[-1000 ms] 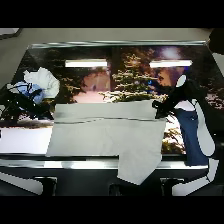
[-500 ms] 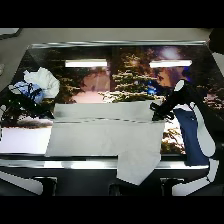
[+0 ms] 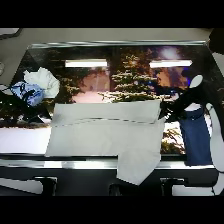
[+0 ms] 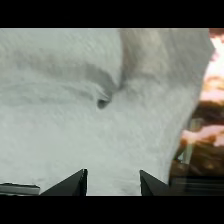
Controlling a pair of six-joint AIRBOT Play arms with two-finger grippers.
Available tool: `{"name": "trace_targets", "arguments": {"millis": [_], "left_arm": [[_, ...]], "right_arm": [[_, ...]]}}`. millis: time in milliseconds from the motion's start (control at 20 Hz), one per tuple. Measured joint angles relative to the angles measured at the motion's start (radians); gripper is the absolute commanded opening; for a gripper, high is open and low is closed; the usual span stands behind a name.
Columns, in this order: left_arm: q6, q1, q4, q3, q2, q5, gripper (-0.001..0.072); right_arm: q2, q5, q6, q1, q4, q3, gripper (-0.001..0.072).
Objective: Fold the shirts.
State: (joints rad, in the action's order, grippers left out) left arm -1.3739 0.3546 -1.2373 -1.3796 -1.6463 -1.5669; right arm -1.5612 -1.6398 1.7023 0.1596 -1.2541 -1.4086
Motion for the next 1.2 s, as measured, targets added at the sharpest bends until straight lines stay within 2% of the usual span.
{"name": "trace_targets", "arguments": {"millis": [100,200,450,650,700,1050,1100,1200], "left_arm": [[-0.008,0.016,-0.016,0.130,0.083,0.010,0.0597],[-0.013,0.039,-0.038,0.293,0.164,0.061,0.0502],[0.052,0.113,-0.056,0.577,0.283,0.146,0.0502],[0.092,0.144,-0.046,0.639,0.311,0.159,0.0500],[0.099,0.147,-0.045,0.644,0.313,0.160,0.0435],[0.129,0.154,-0.046,0.700,0.316,0.140,0.0364],[0.134,0.154,-0.048,0.710,0.316,0.132,0.0228],[0.140,0.154,-0.066,0.724,0.315,0.139,0.0078]], "right_arm": [[0.087,0.000,-0.013,0.022,-0.054,0.070,0.0430],[0.182,0.043,-0.021,0.030,-0.070,0.175,0.0429],[0.316,0.109,-0.060,0.040,-0.024,0.376,0.0428],[0.343,0.106,-0.092,0.042,0.010,0.431,0.0420],[0.346,0.102,-0.097,0.042,0.014,0.436,0.0391],[0.382,0.087,-0.109,0.042,0.022,0.505,0.0400],[0.395,0.092,-0.110,0.042,0.019,0.524,0.0399],[0.423,0.106,-0.113,0.042,0.012,0.562,0.0399]]}}
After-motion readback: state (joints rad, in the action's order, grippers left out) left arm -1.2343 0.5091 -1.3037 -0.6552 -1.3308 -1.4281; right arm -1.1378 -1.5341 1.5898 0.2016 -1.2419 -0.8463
